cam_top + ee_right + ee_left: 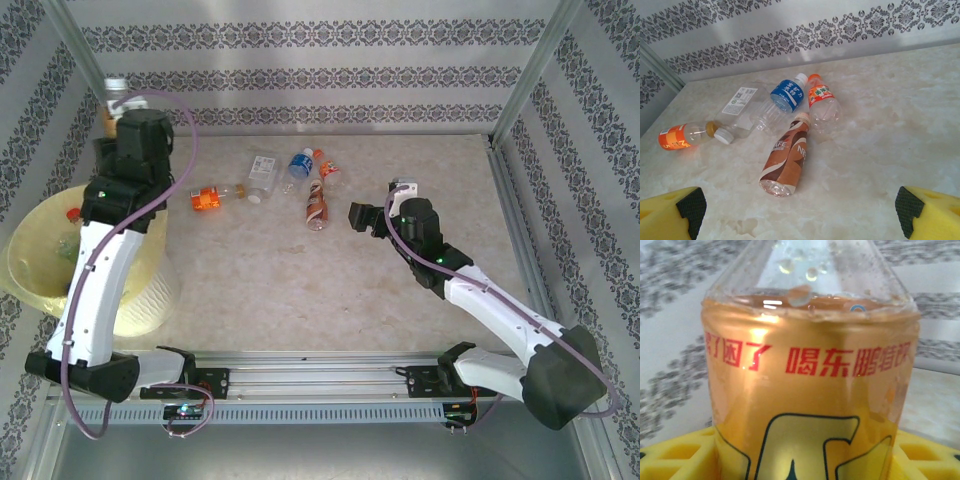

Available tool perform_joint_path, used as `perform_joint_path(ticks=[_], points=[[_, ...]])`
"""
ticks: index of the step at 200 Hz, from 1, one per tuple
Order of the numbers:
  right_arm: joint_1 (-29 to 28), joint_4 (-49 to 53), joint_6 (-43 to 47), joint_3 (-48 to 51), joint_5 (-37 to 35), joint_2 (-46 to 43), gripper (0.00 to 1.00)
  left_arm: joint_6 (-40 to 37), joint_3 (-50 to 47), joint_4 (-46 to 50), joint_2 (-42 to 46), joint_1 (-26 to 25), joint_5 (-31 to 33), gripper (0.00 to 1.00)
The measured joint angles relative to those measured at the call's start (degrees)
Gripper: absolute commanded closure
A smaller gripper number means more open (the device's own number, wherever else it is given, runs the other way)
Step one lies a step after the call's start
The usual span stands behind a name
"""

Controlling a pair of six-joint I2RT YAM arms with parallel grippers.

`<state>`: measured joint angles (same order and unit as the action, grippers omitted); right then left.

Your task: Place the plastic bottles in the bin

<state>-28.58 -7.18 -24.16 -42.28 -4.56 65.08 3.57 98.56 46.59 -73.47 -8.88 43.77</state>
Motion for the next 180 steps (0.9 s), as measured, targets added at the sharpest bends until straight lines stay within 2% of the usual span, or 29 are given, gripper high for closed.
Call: perform_joint_path(ticks=[40,115,148,180], points=[[0.3,-0.4,-0.1,-1.8,1.6,2.7,0.02,2.2,-1.6,4.0,3.0,10.5,3.0,0.39],[0.3,-0.7,-0.2,-5.0,4.7,5.7,0.02,3.0,-11.6,7.1,9.1,30.4,-2.4,0.38],[0.3,-0.8,-0.1,-5.2,5.5,6.3,0.02,3.2,-16.1,8.2,10.5,36.0,-3.2,0.38],[0.4,-0.8,-0.1,-5.3,5.6,6.3,0.02,4.4,-18.8,9.2,10.9,37.8,-2.7,0.34]])
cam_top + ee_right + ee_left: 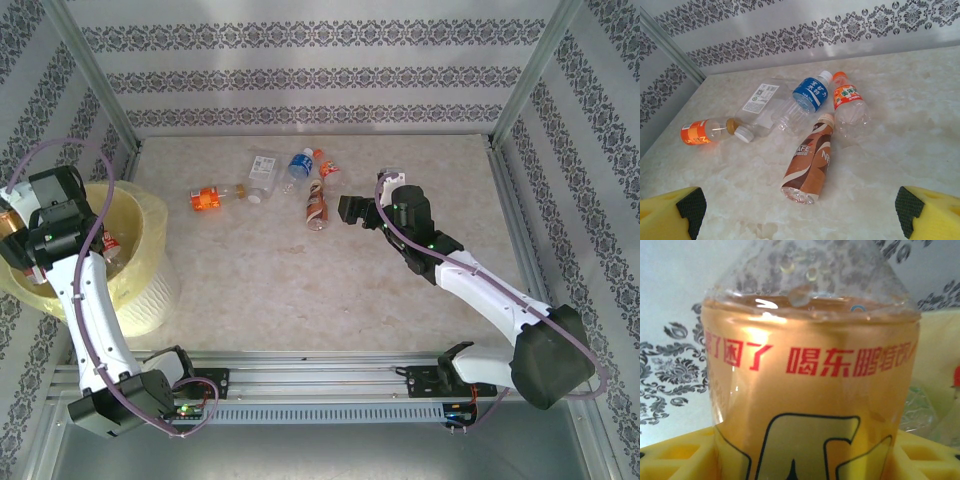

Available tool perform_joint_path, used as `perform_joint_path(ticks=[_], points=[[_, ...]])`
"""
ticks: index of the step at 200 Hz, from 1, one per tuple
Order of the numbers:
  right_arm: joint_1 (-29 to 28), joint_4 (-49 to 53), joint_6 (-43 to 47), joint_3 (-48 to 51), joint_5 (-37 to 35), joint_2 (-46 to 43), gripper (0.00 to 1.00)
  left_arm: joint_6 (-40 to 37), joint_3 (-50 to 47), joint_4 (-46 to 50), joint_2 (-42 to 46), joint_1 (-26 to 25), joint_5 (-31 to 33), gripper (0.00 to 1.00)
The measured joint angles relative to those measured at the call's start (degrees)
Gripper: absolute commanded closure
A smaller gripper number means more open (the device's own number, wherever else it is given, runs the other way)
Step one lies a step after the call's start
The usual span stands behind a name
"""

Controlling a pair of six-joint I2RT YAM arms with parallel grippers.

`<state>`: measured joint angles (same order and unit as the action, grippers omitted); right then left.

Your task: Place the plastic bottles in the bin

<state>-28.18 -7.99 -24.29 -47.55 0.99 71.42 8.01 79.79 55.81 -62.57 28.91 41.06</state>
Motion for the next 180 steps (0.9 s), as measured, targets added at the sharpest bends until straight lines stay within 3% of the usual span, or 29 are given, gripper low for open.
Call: perform_joint_path(ticks=[22,70,128,180], points=[[0.3,0.0,0.0,-0.1,0.2,0.0,0.02,1.3,-0.3,0.9,-0.5,0.2,1.2,0.20],[0.3,0.0,0.0,-0.1,0.4,0.4,0.02,4.6,0.7,2.8,-1.5,0.4,2.5,0.11],[0.3,-0.2,0.0,-1.0,1.5,2.3,0.02,7.8,2.2,3.9,-1.5,0.5,-1.0,0.00],[0.3,-0.7,0.2,-2.8,2.1,3.0,0.02,11.4,2.2,3.8,-1.5,0.5,-6.6,0.00]])
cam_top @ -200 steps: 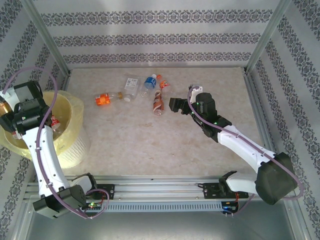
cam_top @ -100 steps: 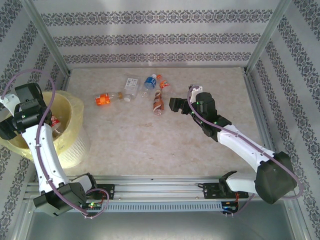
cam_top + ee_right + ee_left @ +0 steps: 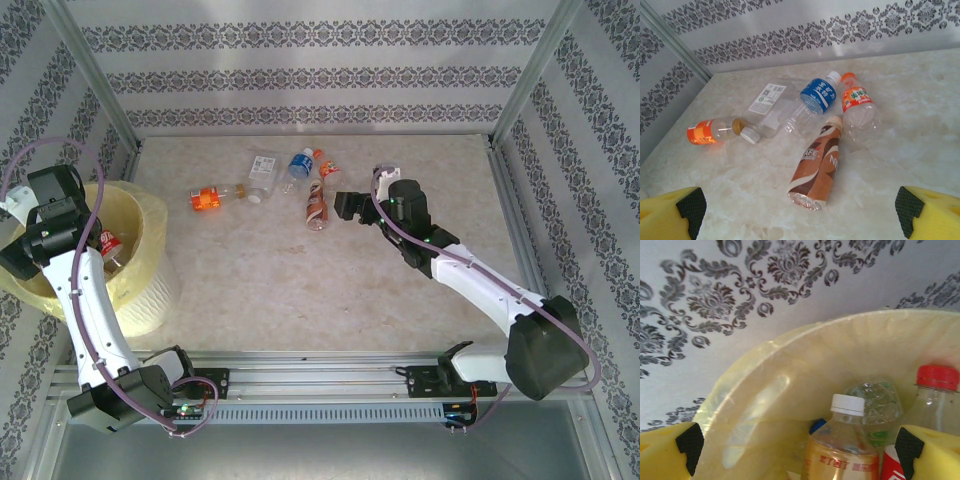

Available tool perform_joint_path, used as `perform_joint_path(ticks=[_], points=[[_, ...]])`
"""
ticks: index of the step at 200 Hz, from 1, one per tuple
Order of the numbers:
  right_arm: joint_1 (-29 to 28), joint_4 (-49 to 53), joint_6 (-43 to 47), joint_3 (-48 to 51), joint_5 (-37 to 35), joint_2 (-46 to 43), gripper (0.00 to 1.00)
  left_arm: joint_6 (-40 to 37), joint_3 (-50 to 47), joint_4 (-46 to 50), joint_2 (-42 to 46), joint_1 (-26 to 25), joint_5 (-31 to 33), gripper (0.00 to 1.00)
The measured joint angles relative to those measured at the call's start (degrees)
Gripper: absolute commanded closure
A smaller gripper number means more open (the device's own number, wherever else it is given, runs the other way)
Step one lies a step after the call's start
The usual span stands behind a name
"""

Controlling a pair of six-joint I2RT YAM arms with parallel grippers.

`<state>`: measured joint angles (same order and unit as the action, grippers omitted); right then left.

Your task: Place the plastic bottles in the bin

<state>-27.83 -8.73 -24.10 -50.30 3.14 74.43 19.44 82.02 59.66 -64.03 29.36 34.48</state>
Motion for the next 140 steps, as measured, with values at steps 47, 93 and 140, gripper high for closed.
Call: perform_joint_path(ticks=[47,93,140], points=[[0.0,-0.5,0.0,-0.6,0.4,0.2,0.02,3.1,1.2,-0.4,0.5,-3.0,-5.7,0.00],[0.4,-0.5,0.0,-1.0,0.6,0.5,0.02,5.2,4.8,-2.1,2.5,-12.3,-6.0,0.00],[0.7,0.1,0.5,-1.9,0.8,0.7,0.02,7.4,4.8,-7.0,3.0,-22.3,-8.6,0.00]])
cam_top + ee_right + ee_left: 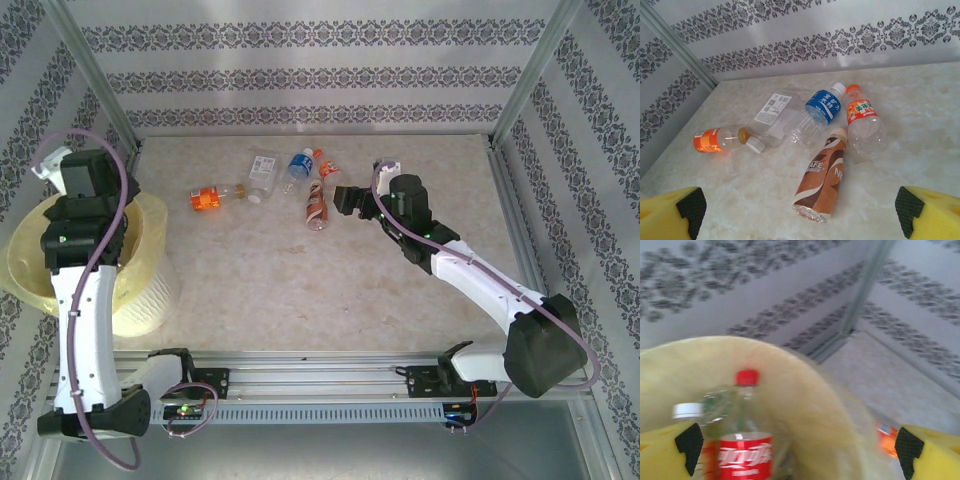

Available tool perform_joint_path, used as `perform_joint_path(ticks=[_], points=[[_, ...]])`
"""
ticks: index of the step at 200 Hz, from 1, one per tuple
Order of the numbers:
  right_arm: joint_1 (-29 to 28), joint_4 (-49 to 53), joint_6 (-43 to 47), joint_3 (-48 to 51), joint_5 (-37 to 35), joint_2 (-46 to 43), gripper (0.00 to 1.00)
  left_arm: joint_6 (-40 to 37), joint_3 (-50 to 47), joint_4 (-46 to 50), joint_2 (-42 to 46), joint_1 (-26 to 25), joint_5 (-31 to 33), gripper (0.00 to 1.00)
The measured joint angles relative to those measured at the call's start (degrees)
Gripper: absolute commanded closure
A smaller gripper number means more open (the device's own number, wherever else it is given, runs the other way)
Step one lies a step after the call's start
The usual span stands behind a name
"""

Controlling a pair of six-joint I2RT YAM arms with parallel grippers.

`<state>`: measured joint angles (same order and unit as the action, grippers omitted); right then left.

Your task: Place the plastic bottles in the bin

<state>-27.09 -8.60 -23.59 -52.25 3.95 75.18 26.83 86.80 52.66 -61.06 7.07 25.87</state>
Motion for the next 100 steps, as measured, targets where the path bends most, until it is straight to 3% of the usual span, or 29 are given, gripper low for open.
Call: perform_joint_path(ticks=[100], points=[[3.0,12.8,-1.9,-9.4,-2.3,9.5,0.02,2.8,-1.9,-18.1,-5.8,-15.7,-25.2,0.00]])
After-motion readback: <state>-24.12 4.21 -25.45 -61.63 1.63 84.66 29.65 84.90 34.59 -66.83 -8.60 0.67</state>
